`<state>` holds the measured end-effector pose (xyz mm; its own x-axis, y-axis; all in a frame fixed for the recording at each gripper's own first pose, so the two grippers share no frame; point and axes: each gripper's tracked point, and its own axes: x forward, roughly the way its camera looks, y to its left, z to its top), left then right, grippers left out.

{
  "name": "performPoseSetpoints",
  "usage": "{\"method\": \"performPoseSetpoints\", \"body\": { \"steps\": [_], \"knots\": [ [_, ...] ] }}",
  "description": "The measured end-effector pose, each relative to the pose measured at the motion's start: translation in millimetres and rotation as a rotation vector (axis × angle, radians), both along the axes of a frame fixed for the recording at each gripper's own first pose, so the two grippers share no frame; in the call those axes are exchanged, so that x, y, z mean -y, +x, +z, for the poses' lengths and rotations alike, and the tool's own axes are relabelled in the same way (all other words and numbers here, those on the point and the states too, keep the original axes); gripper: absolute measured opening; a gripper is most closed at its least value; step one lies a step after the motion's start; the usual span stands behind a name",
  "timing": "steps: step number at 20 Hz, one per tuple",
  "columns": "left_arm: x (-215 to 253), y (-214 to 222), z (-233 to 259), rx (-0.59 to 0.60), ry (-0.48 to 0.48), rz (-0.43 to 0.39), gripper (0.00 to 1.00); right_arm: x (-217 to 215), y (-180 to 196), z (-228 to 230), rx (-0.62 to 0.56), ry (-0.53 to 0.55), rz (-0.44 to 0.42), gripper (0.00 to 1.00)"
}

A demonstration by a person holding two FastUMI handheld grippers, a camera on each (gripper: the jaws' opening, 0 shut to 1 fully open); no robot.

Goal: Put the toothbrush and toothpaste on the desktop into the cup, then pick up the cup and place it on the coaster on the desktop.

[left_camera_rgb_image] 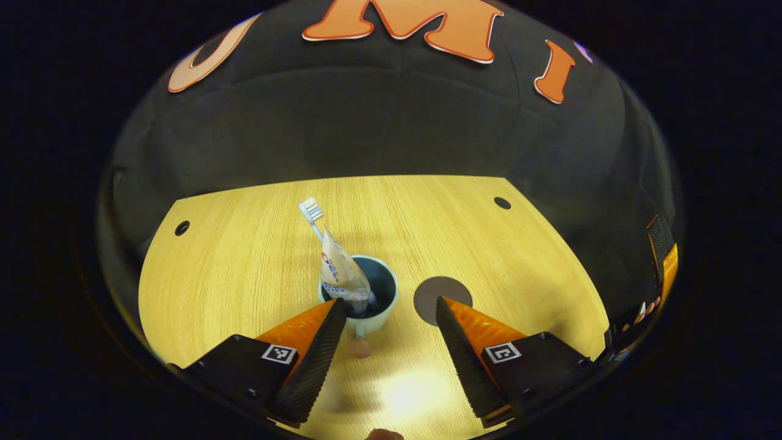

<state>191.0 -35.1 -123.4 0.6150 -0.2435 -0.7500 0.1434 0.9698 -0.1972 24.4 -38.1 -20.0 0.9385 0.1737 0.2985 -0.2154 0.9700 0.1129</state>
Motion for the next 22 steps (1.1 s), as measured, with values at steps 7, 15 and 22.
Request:
{"method": "performPoseSetpoints", "body": {
  "steps": [7, 15, 22],
  "knots": [
    [2.4, 4.4, -9.1, -0.185, 0.118, -0.027, 0.96, 16.6, -19.9, 12.0, 0.033, 0.036, -0.027, 0.89],
    [1.5, -0.1, -4.7, -0.241, 0.191, -0.014, 0.96, 21.8, -32.9, -3.2, -0.001, 0.003, -0.040, 0.90],
    [4.0, 1.4, -10.1, -0.304, 0.203, -0.026, 0.96, 27.4, -33.4, -8.7, -0.014, 0.009, -0.051, 0.90]
  ]
}}
